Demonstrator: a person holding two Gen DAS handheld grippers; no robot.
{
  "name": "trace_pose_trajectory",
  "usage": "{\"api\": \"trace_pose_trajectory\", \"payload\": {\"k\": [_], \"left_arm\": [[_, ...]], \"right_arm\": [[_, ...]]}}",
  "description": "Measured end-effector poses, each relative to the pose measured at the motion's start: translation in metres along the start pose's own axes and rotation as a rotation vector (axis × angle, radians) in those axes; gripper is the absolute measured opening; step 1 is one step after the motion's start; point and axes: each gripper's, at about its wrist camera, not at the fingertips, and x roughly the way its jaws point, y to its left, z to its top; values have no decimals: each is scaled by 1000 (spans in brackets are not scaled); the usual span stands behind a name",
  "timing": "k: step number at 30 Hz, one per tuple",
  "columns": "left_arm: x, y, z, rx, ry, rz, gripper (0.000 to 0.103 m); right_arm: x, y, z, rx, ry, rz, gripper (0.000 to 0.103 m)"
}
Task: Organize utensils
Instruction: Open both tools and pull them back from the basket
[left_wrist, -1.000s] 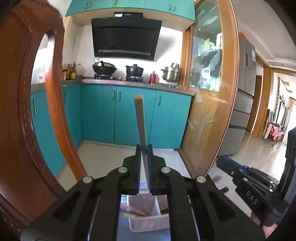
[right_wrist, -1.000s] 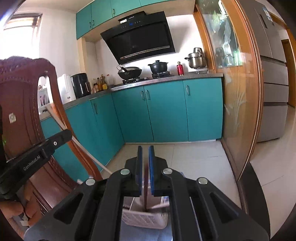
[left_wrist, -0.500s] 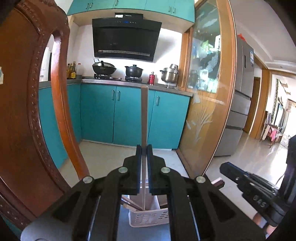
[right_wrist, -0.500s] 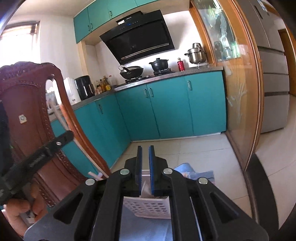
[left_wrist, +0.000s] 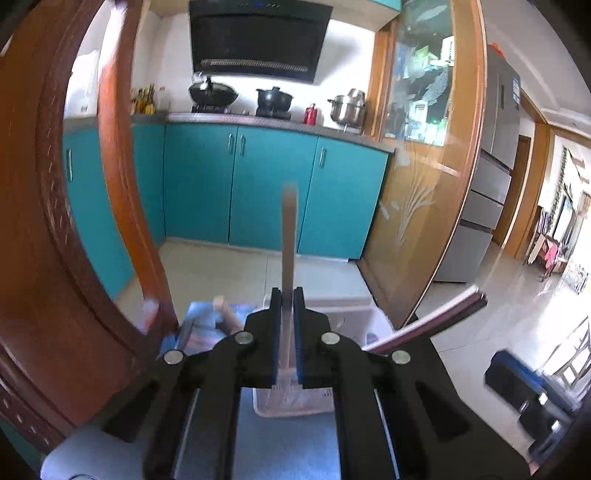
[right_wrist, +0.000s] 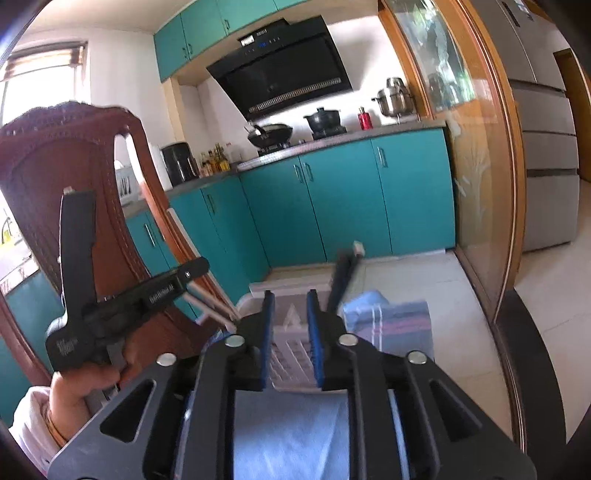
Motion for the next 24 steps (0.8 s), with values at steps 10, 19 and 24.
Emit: {"api": "trace_pose_trajectory", "payload": {"k": [10,19,24], "left_arm": [[-81,-3,-111,87,-72,131,82],[-135,-8,-143,216,-168,209,100],[-122,5,-157,123,-36,191,100]], "right_arm": [[-11,-31,-80,-12,113,-208,64],[-65,7,-106,-219,-102,-295,100],[-75,26,-115,-280,-153,-331,100]]}}
